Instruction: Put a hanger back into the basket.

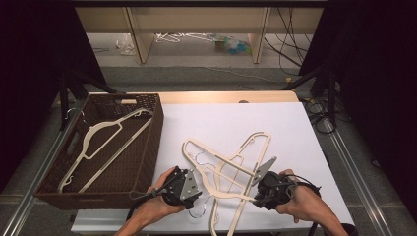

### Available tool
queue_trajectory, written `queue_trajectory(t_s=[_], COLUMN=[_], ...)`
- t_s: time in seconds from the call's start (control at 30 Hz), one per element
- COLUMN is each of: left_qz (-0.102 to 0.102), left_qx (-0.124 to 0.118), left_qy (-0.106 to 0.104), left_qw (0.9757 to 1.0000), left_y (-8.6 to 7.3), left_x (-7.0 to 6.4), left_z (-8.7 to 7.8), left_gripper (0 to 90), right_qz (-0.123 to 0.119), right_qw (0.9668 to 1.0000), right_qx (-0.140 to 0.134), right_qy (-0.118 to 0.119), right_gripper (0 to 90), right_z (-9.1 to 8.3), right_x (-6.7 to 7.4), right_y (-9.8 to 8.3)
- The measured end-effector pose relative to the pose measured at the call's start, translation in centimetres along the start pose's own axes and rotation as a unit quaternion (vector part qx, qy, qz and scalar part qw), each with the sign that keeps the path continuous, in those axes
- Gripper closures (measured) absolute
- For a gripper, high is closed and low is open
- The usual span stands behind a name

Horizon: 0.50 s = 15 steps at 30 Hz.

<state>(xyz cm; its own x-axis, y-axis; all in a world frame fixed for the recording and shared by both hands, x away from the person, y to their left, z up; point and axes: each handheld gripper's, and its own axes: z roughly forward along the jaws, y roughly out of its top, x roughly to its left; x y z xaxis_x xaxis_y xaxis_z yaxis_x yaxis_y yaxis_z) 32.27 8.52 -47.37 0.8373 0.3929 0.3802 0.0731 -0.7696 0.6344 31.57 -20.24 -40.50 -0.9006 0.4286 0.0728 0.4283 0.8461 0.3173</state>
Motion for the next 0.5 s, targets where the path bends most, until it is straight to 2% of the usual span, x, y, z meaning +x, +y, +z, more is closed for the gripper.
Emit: queue_trajectory(t_s=[0.03,0.07,0.2,0.33,0.4,0.5], left_qz=[0.004,0.010,0.034,0.063,0.080,0.097], left_qx=[0.000,0.004,-0.003,-0.009,-0.013,-0.025], left_qy=[0.002,0.002,-0.004,-0.009,-0.004,-0.015], left_qw=[1.0000,0.9999,0.9994,0.9979,0.9967,0.9948], left_y=[0.0,0.1,0.5,0.9,1.1,1.1], left_x=[0.0,0.0,-0.3,-0.4,-0.4,-0.6], left_z=[0.2,0.2,0.8,1.2,1.4,1.5], left_gripper=[25.7,25.8,26.3,29.9,30.2,32.7], right_qz=[0.003,-0.005,-0.008,-0.012,-0.013,-0.011], right_qw=[1.0000,1.0000,1.0000,0.9999,0.9999,0.9999], right_qx=[0.002,-0.001,0.000,0.000,0.001,-0.001], right_qy=[0.002,0.002,0.005,0.007,0.007,0.011], right_gripper=[79.1,79.1,79.1,79.1,79.1,79.0], right_z=[-0.1,-0.2,-0.2,-0.1,-0.1,-0.1], right_x=[0.1,0.1,0.1,0.1,0.0,-0.1], right_y=[0.0,0.0,0.0,-0.1,-0.1,-0.2])
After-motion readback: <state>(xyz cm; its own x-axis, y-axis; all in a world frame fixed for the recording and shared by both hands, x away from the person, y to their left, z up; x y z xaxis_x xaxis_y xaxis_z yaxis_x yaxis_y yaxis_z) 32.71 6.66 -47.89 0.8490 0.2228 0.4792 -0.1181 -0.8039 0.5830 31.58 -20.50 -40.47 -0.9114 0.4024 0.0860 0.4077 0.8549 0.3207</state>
